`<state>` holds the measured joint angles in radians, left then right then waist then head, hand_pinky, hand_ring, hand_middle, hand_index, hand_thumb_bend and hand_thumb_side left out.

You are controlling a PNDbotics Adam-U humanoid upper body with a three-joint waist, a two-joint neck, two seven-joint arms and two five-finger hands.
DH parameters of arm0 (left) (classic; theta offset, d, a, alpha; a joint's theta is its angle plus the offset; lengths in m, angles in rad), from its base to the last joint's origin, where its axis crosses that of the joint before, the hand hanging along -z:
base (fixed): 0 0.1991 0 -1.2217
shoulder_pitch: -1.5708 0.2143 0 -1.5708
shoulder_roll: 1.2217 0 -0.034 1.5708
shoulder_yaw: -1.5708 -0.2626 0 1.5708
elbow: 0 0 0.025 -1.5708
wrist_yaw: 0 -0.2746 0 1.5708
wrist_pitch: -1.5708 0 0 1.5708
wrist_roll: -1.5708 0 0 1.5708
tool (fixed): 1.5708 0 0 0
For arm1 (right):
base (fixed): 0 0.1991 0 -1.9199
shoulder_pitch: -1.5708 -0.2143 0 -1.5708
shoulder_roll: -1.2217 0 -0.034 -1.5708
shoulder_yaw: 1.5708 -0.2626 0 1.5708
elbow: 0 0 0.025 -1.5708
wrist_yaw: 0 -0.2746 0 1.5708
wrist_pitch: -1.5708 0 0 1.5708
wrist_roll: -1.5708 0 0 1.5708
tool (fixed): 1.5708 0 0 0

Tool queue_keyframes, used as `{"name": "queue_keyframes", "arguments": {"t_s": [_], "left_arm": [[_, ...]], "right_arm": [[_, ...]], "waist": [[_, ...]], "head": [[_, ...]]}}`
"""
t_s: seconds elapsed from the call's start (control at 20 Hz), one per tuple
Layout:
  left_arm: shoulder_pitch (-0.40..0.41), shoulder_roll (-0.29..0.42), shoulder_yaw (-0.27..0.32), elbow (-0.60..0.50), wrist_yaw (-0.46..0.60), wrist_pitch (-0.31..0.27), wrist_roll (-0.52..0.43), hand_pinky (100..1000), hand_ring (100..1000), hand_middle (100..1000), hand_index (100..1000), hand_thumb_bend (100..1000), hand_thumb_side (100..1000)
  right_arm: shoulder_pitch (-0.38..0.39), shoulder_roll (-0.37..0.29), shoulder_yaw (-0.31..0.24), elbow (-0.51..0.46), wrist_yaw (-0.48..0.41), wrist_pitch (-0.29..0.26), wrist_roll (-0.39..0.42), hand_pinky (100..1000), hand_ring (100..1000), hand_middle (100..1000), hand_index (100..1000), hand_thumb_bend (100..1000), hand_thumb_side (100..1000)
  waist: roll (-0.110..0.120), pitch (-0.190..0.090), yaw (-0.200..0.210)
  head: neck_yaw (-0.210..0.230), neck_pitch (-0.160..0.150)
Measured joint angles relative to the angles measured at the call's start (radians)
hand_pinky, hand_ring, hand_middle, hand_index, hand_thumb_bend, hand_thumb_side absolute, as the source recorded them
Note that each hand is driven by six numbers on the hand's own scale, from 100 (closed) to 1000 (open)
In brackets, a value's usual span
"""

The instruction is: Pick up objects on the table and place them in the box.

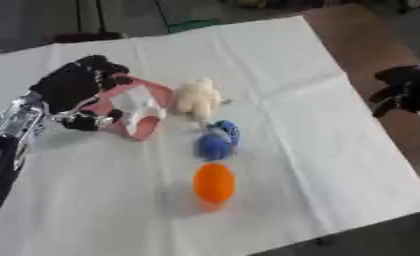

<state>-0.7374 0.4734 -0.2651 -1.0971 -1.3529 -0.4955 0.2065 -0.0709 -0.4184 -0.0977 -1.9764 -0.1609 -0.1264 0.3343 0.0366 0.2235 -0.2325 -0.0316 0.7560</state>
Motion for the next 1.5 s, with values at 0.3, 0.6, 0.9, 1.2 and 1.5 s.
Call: {"name": "queue_keyframes", "arguments": {"t_s": [0.3, 0.6, 0.9, 1.2, 1.5], "left_arm": [[0.043, 0.002, 0.040, -0.097, 0.263, 0.055, -0.029, 826, 760, 823, 796, 100, 251], [0.117, 0.040, 0.073, -0.324, 0.596, 0.139, -0.115, 789, 737, 815, 771, 100, 380], [0.309, 0.089, 0.171, -0.650, 0.905, 0.250, -0.141, 740, 714, 802, 750, 100, 510], [0.427, 0.087, 0.240, -0.844, 1.076, 0.332, -0.157, 719, 699, 796, 741, 100, 621], [0.464, 0.061, 0.259, -0.881, 1.139, 0.345, -0.185, 715, 697, 795, 738, 100, 628]], "right_arm": [[0.000, 0.000, 0.000, 0.000, 0.000, -0.001, -0.001, 538, 656, 761, 744, 100, 953], [0.001, 0.000, -0.001, 0.000, 0.000, -0.003, -0.003, 538, 656, 761, 745, 100, 952], [0.001, 0.000, -0.009, 0.000, 0.002, -0.002, -0.009, 538, 655, 761, 745, 100, 952], [0.001, 0.000, -0.013, 0.000, 0.002, -0.003, -0.013, 538, 654, 761, 745, 100, 951], [0.009, 0.000, -0.015, 0.000, 0.002, -0.002, -0.016, 538, 654, 761, 745, 100, 948]], "waist": [[-0.002, 0.000, 0.008], [-0.003, 0.001, 0.019], [-0.004, 0.004, 0.050], [-0.009, 0.007, 0.063], [-0.020, 0.005, 0.078]], "head": [[-0.002, 0.000], [-0.009, 0.000], [-0.024, 0.000], [-0.030, 0.001], [-0.031, 0.001]]}}
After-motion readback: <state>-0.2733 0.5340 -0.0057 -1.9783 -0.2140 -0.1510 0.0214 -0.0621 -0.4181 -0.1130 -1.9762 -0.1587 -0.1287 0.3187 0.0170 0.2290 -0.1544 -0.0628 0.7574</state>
